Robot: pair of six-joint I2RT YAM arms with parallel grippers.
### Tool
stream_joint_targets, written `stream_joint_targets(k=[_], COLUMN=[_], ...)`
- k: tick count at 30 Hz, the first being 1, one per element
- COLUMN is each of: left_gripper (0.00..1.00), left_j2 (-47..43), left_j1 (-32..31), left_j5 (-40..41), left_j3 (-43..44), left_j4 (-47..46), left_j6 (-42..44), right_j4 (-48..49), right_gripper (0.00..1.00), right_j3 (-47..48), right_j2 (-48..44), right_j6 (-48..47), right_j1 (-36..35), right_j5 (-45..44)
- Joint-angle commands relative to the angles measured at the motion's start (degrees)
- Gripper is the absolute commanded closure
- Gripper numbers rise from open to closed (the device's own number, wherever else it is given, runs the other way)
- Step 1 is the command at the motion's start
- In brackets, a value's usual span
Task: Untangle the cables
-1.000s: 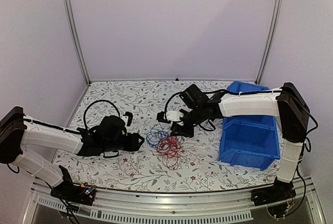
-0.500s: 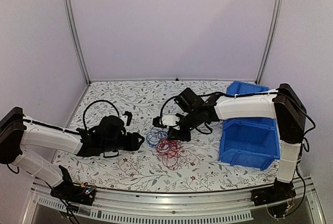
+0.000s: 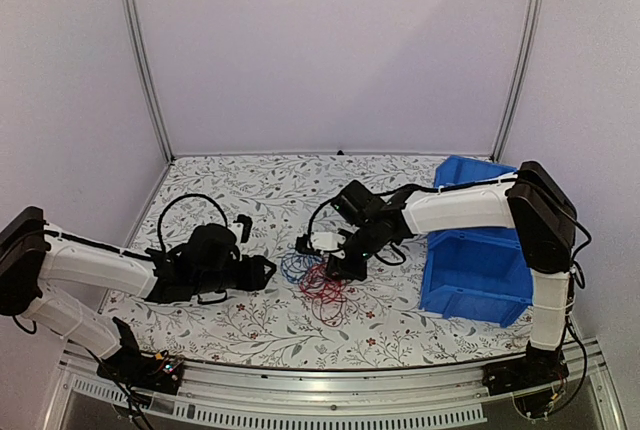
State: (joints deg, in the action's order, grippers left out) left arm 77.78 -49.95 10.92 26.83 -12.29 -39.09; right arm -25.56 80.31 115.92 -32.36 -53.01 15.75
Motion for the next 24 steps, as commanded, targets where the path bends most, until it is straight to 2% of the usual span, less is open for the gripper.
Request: stream_joint_targets(k=[1, 4, 10, 24], left_gripper=[0.46, 0.46, 0.46, 0.47], left_j2=[-0.8, -0.6, -0.1, -0.7], left_j1=[0.7, 0.7, 0.7, 0.7], left_j5=[-0.4, -0.5, -1.0, -1.6], left_j3=[-1.4, -1.6, -1.6, -2.2], left_j4=[-1.9, -2.4, -3.0, -3.8], left_j6=[-0.5, -0.7, -0.7, -0.8], right_j4=[-1.2, -1.2, -2.6, -5.3], right_gripper=[0.81, 0.81, 0.67, 0.57], right_j3=[1.3, 1.2, 4.0, 9.8], right_j2=[0.1, -0.2, 1.5, 7.3], right_j6=[1.4, 1.7, 4.5, 8.8], right_j1=[-0.3, -0.2, -0.2, -0.3], right_j5=[2.0, 1.8, 3.4, 2.6])
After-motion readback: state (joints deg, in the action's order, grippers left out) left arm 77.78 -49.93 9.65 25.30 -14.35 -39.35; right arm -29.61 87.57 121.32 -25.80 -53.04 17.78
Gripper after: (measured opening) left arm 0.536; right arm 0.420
